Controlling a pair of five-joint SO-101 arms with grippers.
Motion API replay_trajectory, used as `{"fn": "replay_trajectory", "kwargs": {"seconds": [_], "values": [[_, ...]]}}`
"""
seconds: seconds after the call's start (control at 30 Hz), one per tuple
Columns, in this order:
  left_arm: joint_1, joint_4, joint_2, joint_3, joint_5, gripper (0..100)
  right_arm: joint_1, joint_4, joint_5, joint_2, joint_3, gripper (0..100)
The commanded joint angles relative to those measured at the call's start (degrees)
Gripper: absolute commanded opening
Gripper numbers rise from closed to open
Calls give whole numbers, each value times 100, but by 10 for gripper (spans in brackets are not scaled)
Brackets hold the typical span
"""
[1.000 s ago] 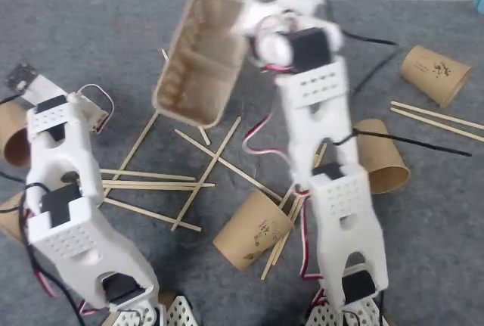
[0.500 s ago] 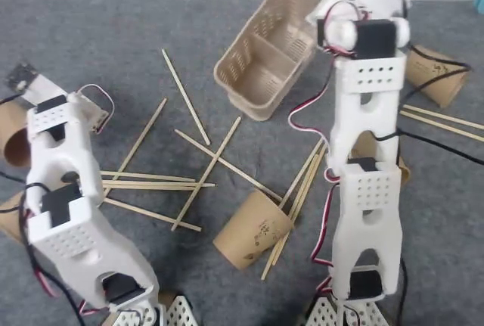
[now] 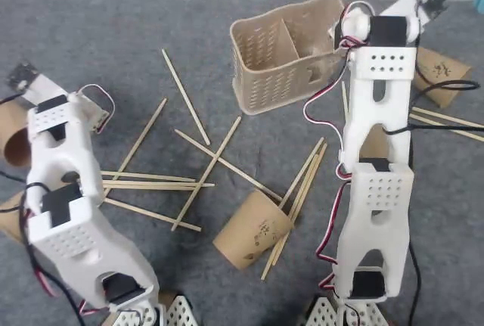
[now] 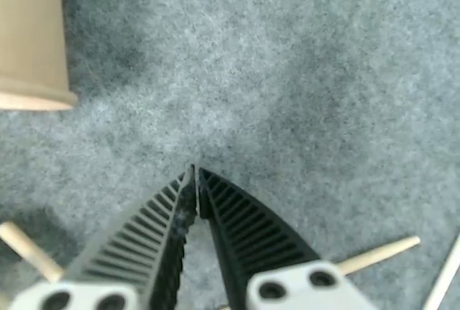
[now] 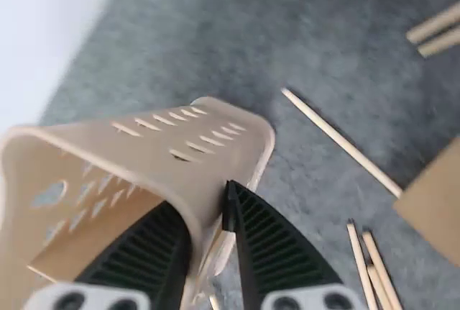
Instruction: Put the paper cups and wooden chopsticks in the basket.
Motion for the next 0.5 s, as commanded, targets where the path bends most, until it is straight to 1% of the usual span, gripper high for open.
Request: {"fn": "replay_trajectory", "kwargs": {"seconds": [0.0, 0.07, 0.13, 0.2, 0.27, 0.37, 0.47], "values": [[70, 35, -79, -242, -132, 13, 57, 215, 70, -532, 255, 20], [70, 35, -79, -242, -132, 13, 48, 224, 202, -576, 466, 84], [70, 35, -79, -242, -132, 13, 22, 224, 316, -585, 615, 180], [70, 35, -79, -242, -132, 13, 13, 224, 598, -585, 659, 274], [70, 35, -79, -242, -132, 13, -13, 224, 914, -585, 651, 329], [70, 35, -79, -242, -132, 13, -40, 224, 1600, -681, 527, 322], [70, 35, -79, -242, -132, 13, -119, 224, 2813, -936, 484, 288]]}}
